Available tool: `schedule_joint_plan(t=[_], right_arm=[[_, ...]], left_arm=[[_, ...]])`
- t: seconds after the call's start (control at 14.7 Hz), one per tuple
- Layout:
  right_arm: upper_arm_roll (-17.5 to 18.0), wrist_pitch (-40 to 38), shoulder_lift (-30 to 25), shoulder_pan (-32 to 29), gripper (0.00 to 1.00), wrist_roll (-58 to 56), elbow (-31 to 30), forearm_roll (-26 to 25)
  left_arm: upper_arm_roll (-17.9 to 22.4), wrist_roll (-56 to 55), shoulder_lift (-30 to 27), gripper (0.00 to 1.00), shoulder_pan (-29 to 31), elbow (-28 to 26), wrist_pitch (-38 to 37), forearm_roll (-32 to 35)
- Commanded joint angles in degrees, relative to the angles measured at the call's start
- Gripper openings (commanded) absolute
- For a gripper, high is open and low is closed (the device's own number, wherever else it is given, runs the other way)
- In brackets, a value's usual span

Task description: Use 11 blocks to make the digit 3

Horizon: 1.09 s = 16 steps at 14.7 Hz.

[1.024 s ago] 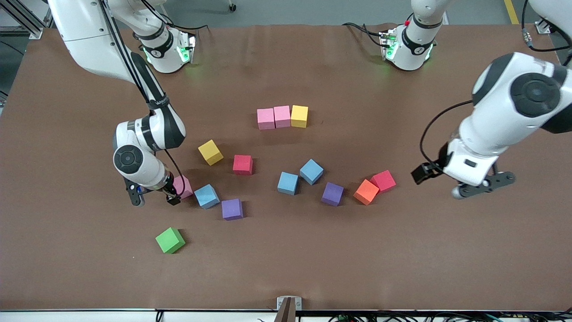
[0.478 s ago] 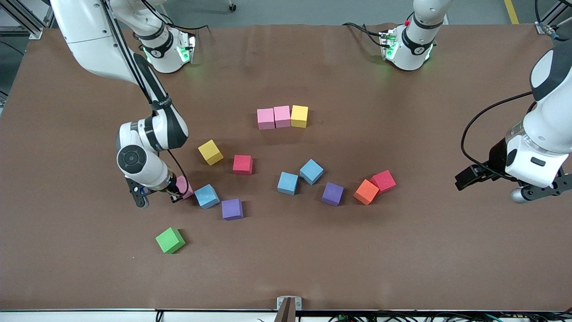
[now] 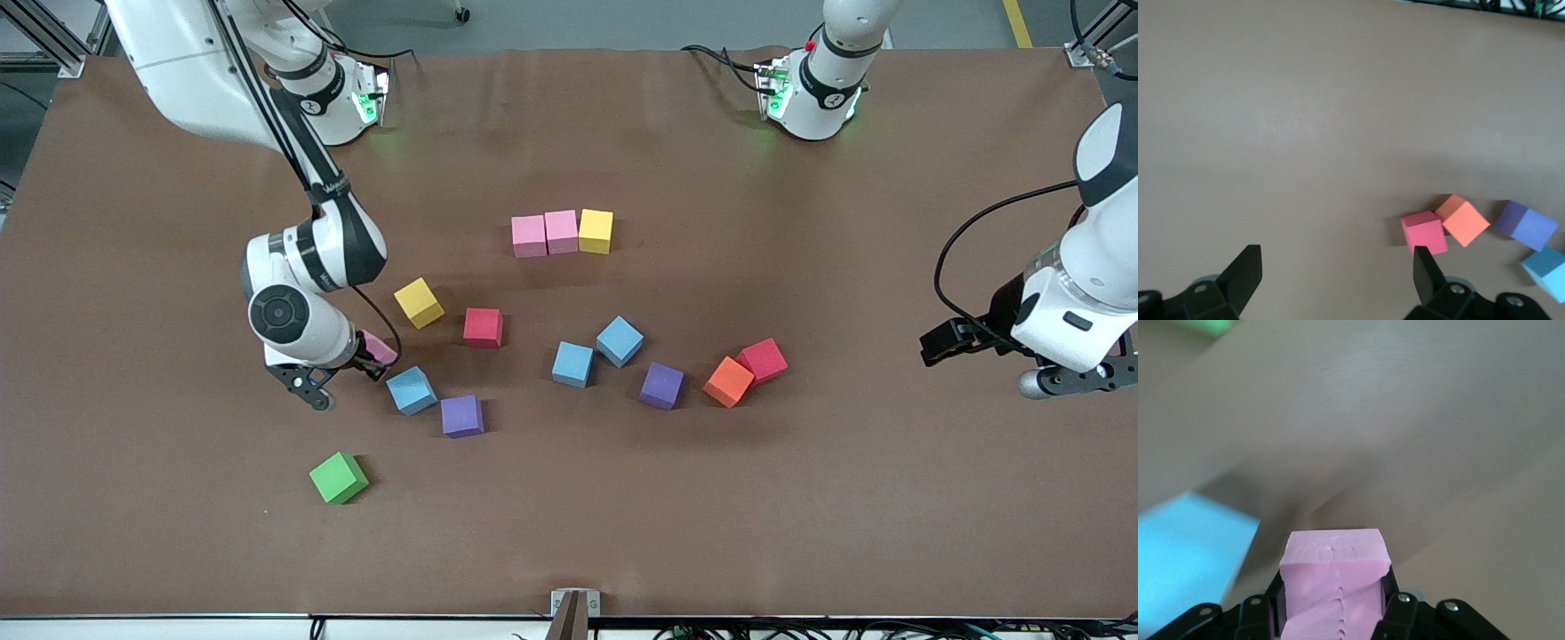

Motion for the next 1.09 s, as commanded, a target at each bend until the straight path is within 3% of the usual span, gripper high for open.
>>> schedule_joint_plan(t=[0.0,0.2,0.48,0.75,0.89,1.02], right_arm=[[2.14,-5.16,-6.59,0.0,0.0,-14.62,-1.51,0.51],[6.71,-7.11,-9.23,0.27,0.0,-14.99,-1.42,0.95],[12.6,-4.04,-8.71,1.23,0.0,-16.05,-1.42,0.87],[12.88,0.35,-7.49,8.08,0.0,-14.21,-1.33,0.08],[12.79,1.33,-5.12,10.89,0.0,-10.27,-0.11,-0.19],[12.44,1.33,-3.01,13.09,0.0,-6.92,0.86,-1.76]], left_arm=[[5.91,3.69,-0.83,1.0,-5.31,0.55,-0.79,-1.07],[9.88,4.22,-0.92,1.0,-8.93,1.87,-1.14,-1.16],[14.45,6.24,-0.92,1.0,-12.53,4.59,-1.49,-1.42],[21.56,8.78,-1.7,1.0,-17.72,6.96,-2.81,-4.92],[26.99,11.06,-3.37,1.0,-21.22,7.06,-2.81,-7.64],[36.47,14.75,-6.26,1.0,-27.01,7.06,-2.81,-12.65]])
